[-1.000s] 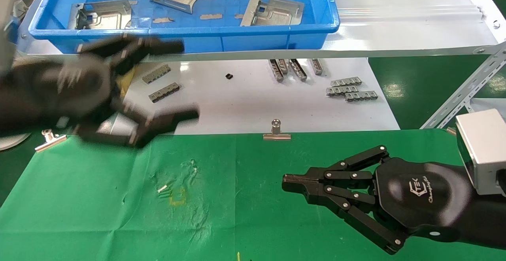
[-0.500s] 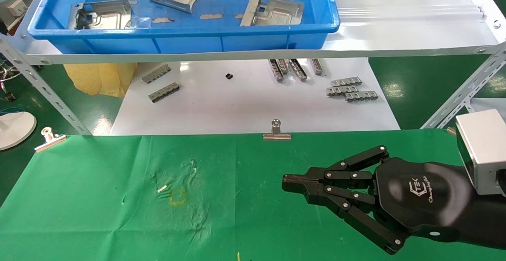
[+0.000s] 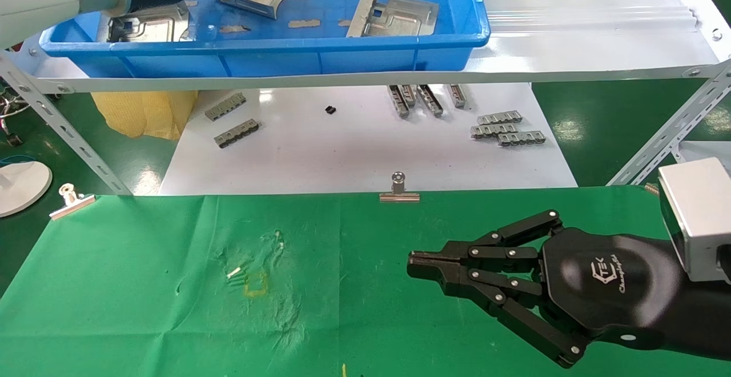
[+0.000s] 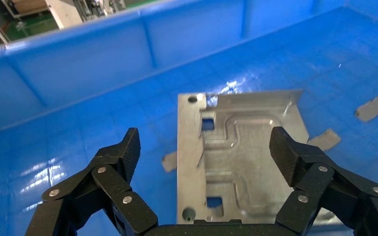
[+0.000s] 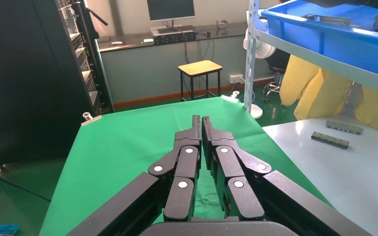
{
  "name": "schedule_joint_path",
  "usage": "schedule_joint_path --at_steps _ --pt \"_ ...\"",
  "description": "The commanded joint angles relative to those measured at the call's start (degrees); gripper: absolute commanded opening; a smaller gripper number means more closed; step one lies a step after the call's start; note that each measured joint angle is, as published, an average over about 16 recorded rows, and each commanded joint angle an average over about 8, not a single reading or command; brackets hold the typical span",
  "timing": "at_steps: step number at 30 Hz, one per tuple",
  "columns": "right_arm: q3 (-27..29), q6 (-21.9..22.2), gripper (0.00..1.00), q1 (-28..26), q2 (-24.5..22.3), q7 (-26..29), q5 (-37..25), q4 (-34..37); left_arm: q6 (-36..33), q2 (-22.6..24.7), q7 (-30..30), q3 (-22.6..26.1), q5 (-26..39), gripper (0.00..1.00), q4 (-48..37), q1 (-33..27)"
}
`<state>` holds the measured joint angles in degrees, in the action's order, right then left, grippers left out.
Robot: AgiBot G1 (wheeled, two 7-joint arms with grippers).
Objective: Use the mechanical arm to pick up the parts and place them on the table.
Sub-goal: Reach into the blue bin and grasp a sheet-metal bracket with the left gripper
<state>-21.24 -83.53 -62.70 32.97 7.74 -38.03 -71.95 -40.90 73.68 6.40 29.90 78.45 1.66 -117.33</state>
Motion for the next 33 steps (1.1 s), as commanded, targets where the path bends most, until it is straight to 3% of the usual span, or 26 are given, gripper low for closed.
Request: schedule_joint_path --at_steps 1,13,33 --pt "0.0 0.0 1.0 0.0 0.0 0.0 0.0 0.0 0.22 0.31 0.02 0.32 0.45 0.0 -0.9 -0.19" --pt "0.0 0.0 1.0 0.0 0.0 0.0 0.0 0.0 0.19 0.58 3.23 -0.47 -0.69 0.0 -2.51 -0.31" --pt "-0.01 0.0 1.0 0.0 0.0 -0.01 0.01 0.0 1.51 0.37 3.59 0.0 -0.02 0.0 -1.64 0.22"
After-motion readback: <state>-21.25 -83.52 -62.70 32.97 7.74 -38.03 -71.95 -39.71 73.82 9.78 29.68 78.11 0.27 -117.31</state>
